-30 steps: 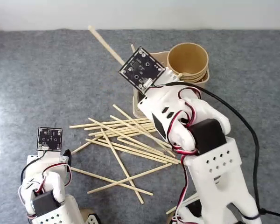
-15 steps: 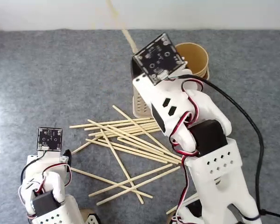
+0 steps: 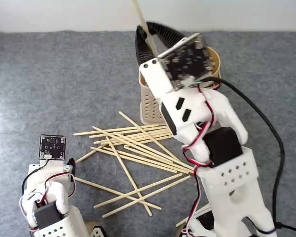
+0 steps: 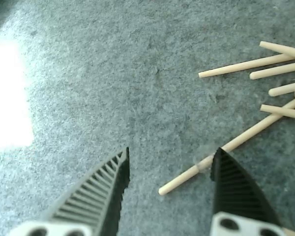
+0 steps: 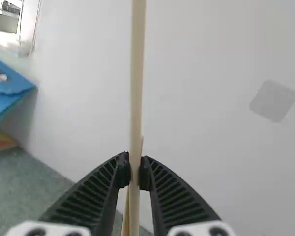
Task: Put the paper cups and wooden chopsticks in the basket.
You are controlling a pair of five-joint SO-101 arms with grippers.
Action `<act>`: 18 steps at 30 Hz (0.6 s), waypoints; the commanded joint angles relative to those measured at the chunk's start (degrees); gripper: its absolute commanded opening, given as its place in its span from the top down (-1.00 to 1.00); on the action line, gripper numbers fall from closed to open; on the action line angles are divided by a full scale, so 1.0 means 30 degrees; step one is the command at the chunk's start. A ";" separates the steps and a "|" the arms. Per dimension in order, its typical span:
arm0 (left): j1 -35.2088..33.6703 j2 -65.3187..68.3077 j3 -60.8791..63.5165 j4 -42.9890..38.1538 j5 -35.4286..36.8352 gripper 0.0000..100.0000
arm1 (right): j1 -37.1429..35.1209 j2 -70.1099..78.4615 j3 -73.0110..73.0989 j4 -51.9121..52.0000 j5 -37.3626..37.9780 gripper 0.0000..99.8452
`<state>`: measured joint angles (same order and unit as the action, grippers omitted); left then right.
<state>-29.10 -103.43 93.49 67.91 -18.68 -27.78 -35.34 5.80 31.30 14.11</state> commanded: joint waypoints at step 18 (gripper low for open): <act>0.0000 -0.0264 -0.0073 -0.0381 0.0147 0.49 | 0.2418 0.3736 -0.2432 -0.0396 -0.2198 0.98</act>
<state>-29.10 -103.43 93.49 67.91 -18.68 -21.98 -26.37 0.26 30.86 11.12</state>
